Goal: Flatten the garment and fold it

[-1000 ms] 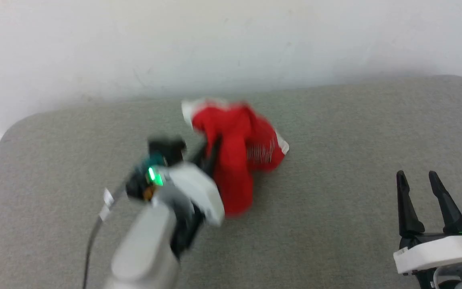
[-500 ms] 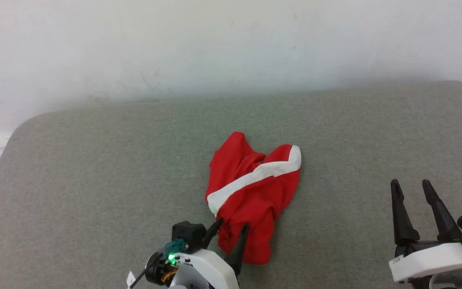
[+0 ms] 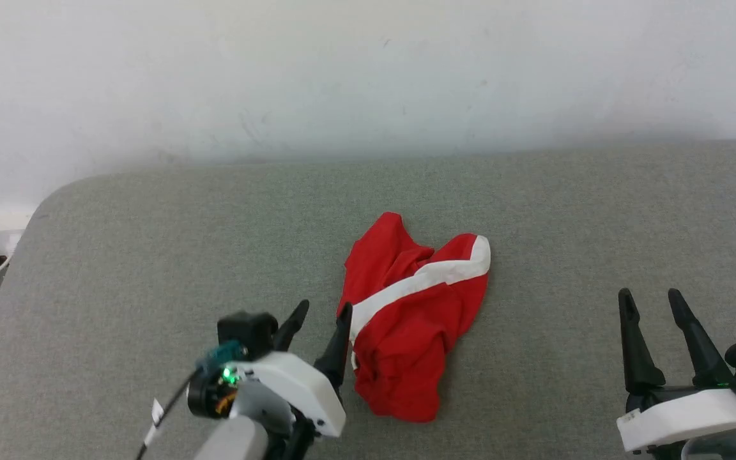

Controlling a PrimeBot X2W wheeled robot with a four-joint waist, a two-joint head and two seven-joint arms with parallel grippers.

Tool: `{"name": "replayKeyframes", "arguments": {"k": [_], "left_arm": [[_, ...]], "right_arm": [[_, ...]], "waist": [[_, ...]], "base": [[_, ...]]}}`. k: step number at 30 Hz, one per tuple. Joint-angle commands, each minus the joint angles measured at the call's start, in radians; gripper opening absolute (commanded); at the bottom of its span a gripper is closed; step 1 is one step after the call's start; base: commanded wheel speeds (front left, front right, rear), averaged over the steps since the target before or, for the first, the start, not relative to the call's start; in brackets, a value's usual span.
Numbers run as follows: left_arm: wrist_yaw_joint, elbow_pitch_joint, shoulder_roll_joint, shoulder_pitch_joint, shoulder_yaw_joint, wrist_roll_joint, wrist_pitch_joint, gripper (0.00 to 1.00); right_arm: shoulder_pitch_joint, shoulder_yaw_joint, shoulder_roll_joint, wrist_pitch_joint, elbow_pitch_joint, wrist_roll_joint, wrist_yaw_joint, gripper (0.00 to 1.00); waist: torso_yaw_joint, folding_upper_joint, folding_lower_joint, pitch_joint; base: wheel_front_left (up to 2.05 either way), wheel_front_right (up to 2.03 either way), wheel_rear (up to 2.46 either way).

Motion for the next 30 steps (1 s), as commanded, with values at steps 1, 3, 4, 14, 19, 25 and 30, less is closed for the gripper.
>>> {"name": "replayKeyframes", "arguments": {"k": [1, 3, 4, 14, 19, 25, 30], "left_arm": [[-0.012, -0.002, 0.010, -0.026, 0.005, -0.010, 0.019, 1.00], [-0.027, 0.018, 0.027, -0.052, 0.006, -0.036, 0.093, 1.00], [-0.038, 0.029, 0.031, -0.065, 0.007, -0.053, 0.127, 1.00], [-0.116, 0.197, 0.036, -0.150, -0.003, -0.189, 0.382, 1.00], [-0.141, 0.226, 0.034, -0.165, -0.010, -0.218, 0.404, 0.00], [-0.113, 0.135, 0.105, -0.221, -0.035, -0.089, 0.304, 0.00], [-0.040, -0.034, 0.211, -0.214, -0.032, 0.013, 0.311, 0.00]], "right_arm": [[0.009, 0.004, 0.002, 0.004, -0.001, 0.004, -0.001, 1.00], [0.006, 0.007, 0.002, 0.004, 0.000, 0.003, -0.001, 1.00], [0.005, 0.008, 0.002, 0.005, 0.000, 0.002, -0.001, 1.00], [-0.002, 0.022, 0.002, 0.004, 0.017, 0.008, -0.001, 1.00], [0.004, 0.022, 0.002, 0.000, 0.027, 0.013, -0.001, 1.00], [0.006, 0.008, 0.002, -0.004, 0.031, 0.019, -0.001, 1.00], [0.011, 0.007, 0.002, -0.002, 0.037, 0.022, -0.001, 1.00]], "waist": [[-0.001, 0.0000, -0.0001, 0.002], [-0.003, 0.0000, -0.0001, 0.002], [-0.004, 0.0000, -0.0001, 0.003], [-0.050, 0.0000, -0.0001, 0.004], [-0.061, 0.0000, -0.0001, -0.002], [-0.050, 0.0000, -0.0001, -0.005], [-0.033, 0.0000, -0.0001, -0.010]], "base": [[0.00, 0.00, 0.00], [0.00, 0.00, 0.00], [0.00, 0.00, 0.00], [0.00, 0.00, 0.00], [0.00, 0.00, 0.00], [0.00, 0.00, 0.00], [0.00, 0.00, 0.00]]}}
